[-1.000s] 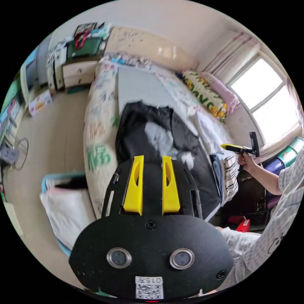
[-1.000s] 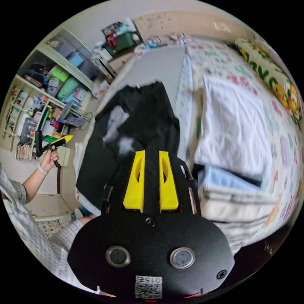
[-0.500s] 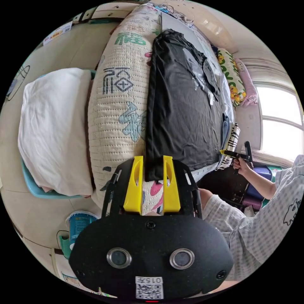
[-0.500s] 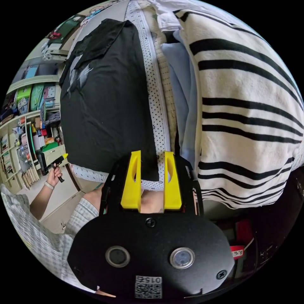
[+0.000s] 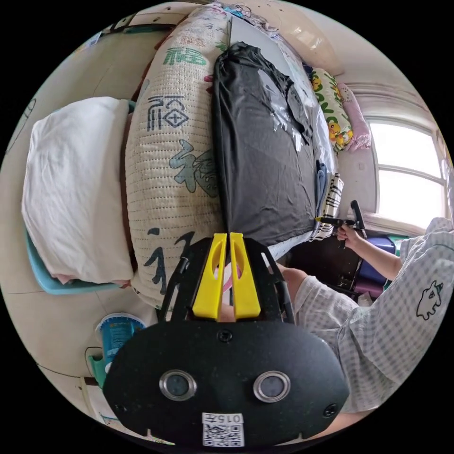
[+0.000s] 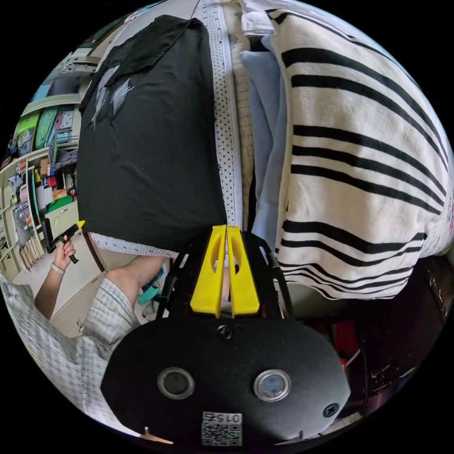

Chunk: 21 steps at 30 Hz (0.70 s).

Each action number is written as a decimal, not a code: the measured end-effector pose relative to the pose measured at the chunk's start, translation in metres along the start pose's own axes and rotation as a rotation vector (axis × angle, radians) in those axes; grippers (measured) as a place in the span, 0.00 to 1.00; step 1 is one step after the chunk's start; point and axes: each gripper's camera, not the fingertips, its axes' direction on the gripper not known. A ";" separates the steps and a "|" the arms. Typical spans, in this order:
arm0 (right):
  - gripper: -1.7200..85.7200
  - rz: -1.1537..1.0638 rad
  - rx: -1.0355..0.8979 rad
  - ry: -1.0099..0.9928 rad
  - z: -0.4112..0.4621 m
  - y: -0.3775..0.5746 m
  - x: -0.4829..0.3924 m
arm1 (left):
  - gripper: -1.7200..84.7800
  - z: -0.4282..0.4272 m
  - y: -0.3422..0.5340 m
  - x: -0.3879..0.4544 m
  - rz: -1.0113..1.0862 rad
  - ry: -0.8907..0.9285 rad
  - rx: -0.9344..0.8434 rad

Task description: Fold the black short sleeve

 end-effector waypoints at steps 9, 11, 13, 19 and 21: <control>0.01 0.077 0.065 0.103 -0.004 -0.023 0.007 | 0.01 0.018 -0.026 0.053 0.057 -0.196 -0.068; 0.01 0.084 0.070 0.150 -0.003 -0.030 0.007 | 0.01 0.022 -0.033 0.072 0.077 -0.257 -0.077; 0.01 0.078 0.065 0.200 -0.004 -0.039 0.009 | 0.02 0.025 -0.038 0.096 0.120 -0.328 -0.071; 0.01 -0.117 0.028 0.237 -0.014 -0.057 0.038 | 0.02 0.035 -0.056 0.138 0.386 -0.402 -0.112; 0.01 -0.208 -0.006 0.207 -0.019 -0.065 0.053 | 0.02 0.037 -0.066 0.141 0.433 -0.370 -0.128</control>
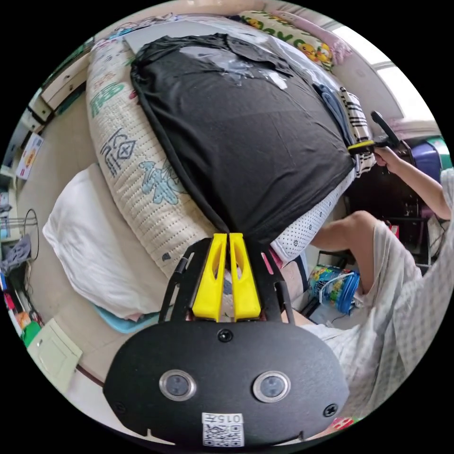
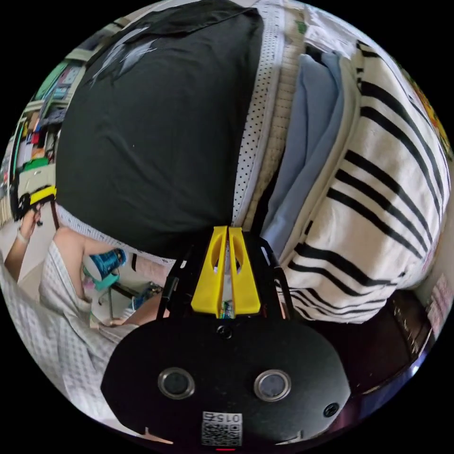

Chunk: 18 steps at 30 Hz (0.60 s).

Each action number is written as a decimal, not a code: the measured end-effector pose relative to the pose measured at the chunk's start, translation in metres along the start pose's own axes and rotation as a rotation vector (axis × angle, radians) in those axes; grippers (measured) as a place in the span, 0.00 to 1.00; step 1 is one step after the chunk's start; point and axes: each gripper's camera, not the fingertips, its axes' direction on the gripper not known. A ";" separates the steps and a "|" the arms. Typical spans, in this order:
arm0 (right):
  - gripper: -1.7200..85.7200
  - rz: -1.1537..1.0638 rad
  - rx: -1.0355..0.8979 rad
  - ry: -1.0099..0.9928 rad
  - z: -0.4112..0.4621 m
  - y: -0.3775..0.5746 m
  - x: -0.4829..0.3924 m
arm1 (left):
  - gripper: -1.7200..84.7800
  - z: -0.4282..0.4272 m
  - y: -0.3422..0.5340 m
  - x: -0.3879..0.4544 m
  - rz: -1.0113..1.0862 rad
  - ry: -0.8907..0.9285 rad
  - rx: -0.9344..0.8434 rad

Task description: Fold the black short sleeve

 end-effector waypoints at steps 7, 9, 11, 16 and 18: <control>0.01 -0.313 -0.118 -0.234 0.002 -0.029 0.088 | 0.02 -0.002 -0.045 -0.023 0.125 0.236 -0.076; 0.01 -0.417 -0.171 -0.203 0.005 -0.040 0.093 | 0.02 -0.002 -0.061 -0.016 0.227 0.229 -0.121; 0.01 -0.525 -0.231 -0.132 0.009 -0.049 0.092 | 0.01 -0.006 -0.075 0.011 0.379 0.133 -0.171; 0.01 -0.934 -0.355 0.002 0.026 -0.060 0.094 | 0.02 -0.008 -0.093 0.022 0.551 0.197 -0.212; 0.01 -1.064 -0.408 0.031 0.036 -0.064 0.094 | 0.02 -0.012 -0.092 0.033 0.672 0.183 -0.199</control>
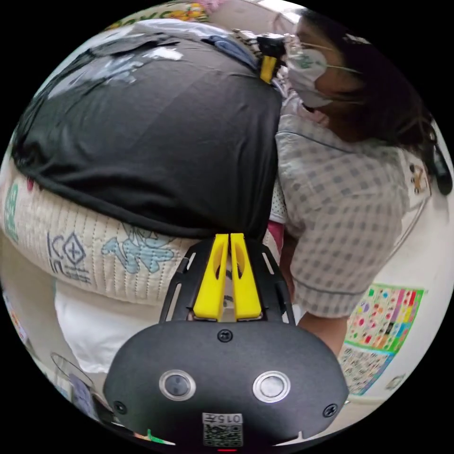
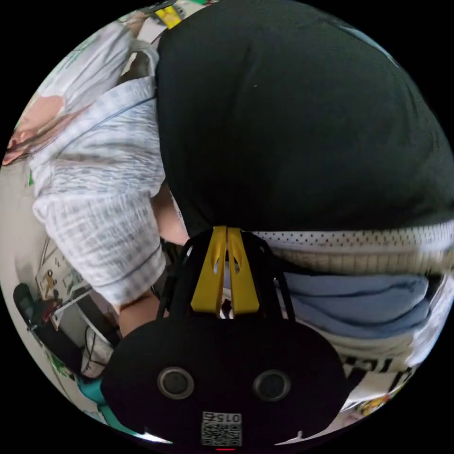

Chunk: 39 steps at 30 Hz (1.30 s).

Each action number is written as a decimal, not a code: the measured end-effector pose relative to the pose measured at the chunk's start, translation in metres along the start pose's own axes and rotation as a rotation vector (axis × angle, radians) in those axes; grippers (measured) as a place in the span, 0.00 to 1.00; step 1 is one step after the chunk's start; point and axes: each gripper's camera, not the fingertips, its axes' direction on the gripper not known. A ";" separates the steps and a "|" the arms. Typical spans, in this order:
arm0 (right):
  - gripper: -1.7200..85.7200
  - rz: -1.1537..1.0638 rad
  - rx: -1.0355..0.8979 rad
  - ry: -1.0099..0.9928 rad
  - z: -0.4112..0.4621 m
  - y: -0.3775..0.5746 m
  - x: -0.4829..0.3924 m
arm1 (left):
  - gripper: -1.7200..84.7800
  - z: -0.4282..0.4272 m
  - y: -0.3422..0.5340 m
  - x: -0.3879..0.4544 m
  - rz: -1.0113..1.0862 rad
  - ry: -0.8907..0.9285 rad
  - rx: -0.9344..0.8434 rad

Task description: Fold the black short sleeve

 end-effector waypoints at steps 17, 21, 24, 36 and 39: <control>0.01 0.568 0.192 0.191 0.131 -0.026 0.016 | 0.01 -0.003 0.041 0.150 -0.158 -0.289 0.050; 0.01 0.854 0.456 0.261 0.188 -0.025 0.001 | 0.02 0.014 0.091 0.231 -0.284 -0.556 0.233; 0.02 0.966 0.647 0.406 0.240 -0.037 -0.016 | 0.02 0.039 0.111 0.280 -0.274 -0.749 0.280; 0.01 1.075 0.744 0.780 0.383 -0.114 -0.015 | 0.02 0.078 0.228 0.334 -0.352 -0.652 0.605; 0.01 1.079 0.626 0.799 0.398 -0.135 0.001 | 0.02 0.091 0.257 0.346 -0.373 -0.649 0.697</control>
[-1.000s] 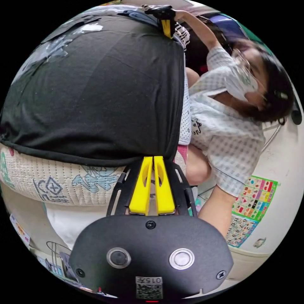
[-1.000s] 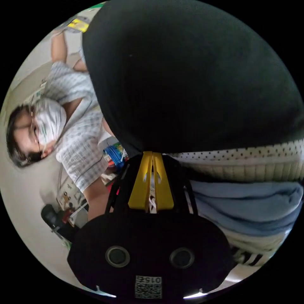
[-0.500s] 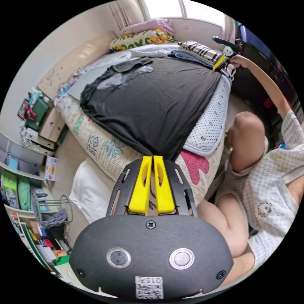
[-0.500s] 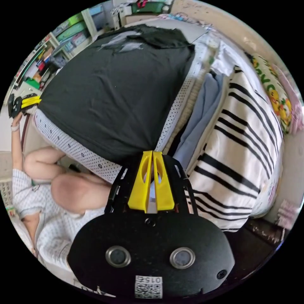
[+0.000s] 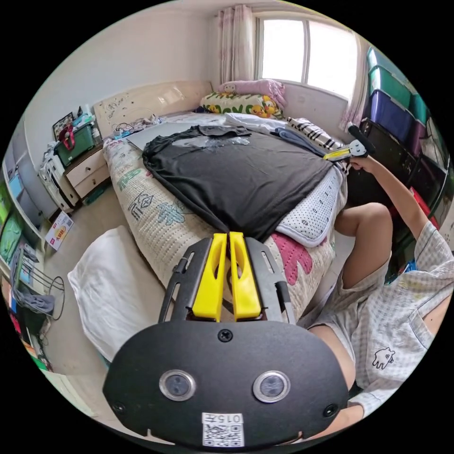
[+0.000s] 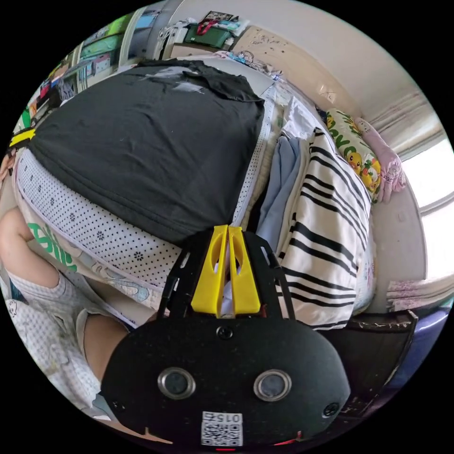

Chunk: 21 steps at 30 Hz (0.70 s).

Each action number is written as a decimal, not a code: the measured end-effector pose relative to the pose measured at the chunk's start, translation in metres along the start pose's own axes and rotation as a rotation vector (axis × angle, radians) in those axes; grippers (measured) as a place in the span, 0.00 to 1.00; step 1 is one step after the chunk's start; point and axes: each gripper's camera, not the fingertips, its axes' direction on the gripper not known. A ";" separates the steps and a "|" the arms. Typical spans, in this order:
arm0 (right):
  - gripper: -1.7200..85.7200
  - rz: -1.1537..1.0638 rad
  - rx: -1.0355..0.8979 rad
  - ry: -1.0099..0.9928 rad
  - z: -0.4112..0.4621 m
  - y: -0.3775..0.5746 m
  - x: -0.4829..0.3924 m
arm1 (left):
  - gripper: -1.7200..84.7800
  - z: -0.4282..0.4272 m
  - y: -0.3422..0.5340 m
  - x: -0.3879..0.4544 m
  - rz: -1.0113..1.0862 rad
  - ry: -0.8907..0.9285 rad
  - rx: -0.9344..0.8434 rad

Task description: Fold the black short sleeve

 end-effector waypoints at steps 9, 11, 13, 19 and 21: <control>0.01 0.016 0.156 -0.016 0.042 0.054 -0.010 | 0.02 -0.029 0.065 0.026 0.012 -0.144 0.137; 0.01 0.034 0.201 -0.061 0.045 0.071 -0.004 | 0.02 -0.037 0.074 0.024 0.023 -0.128 0.134; 0.01 0.018 0.228 -0.081 0.050 0.089 -0.001 | 0.02 -0.048 0.082 0.020 0.045 -0.085 0.123; 0.01 0.005 0.278 -0.124 0.060 0.116 0.012 | 0.02 -0.054 0.100 0.019 0.069 -0.071 0.120; 0.01 0.022 0.281 -0.175 0.063 0.123 0.024 | 0.02 -0.055 0.103 0.014 0.063 -0.058 0.112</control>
